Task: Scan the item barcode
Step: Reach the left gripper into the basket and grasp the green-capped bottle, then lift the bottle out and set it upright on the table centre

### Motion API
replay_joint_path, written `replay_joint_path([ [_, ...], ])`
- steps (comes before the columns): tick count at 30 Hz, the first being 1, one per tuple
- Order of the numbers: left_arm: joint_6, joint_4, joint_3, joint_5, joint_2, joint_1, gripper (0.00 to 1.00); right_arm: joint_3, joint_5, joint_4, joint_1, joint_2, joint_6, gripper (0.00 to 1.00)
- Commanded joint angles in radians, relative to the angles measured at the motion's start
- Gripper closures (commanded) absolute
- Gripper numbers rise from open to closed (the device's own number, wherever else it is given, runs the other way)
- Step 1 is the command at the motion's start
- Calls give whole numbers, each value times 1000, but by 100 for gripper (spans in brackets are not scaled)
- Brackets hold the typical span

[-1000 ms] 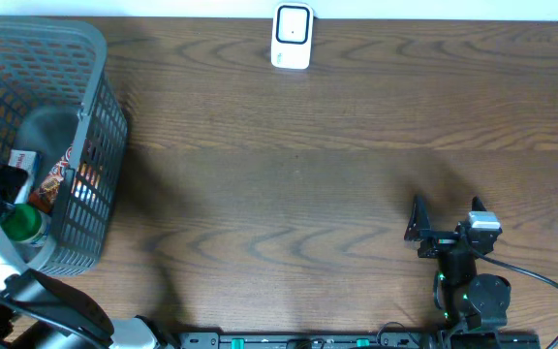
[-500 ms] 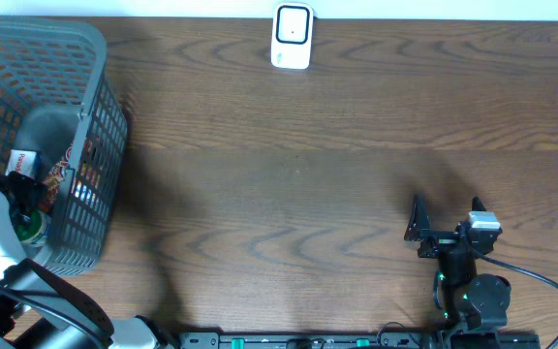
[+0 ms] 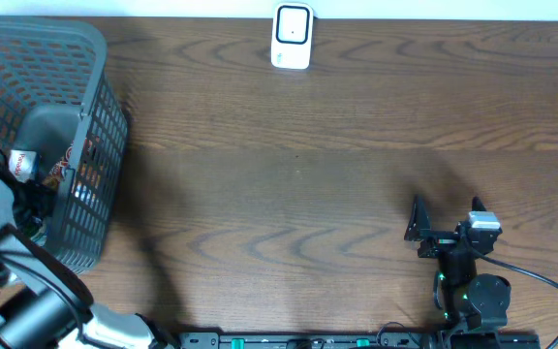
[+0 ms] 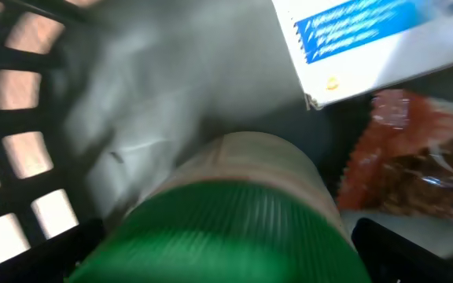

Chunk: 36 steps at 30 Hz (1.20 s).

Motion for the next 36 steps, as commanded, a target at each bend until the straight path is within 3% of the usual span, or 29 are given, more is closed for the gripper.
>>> replay_joint_path([
  [1,19,4,-7,2,41,5,2,-1,-1,-4,-3,-3,-13,1],
  [5,19,16,-7,2,50,5,1,-1,-1,-4,-3,-3,-13,1],
  [15,19,18,-3,1,43,5,41,-1,-1,-4,-3,-3,-13,1],
  [22,18,5,37,8,-28,5,41,-1,-1,-4,-3,-3,-13,1],
  [28,14,3,70,49,-230,5,41,-1,-1,-4,-3,-3,-13,1],
  [32,-54,5,107,179,-429,5,40,-1,-1,-4,-3,-3,-13,1],
  [36,-170,57,120,436,-656,1,38,-1,-1,-4,-3,-3,-13,1],
])
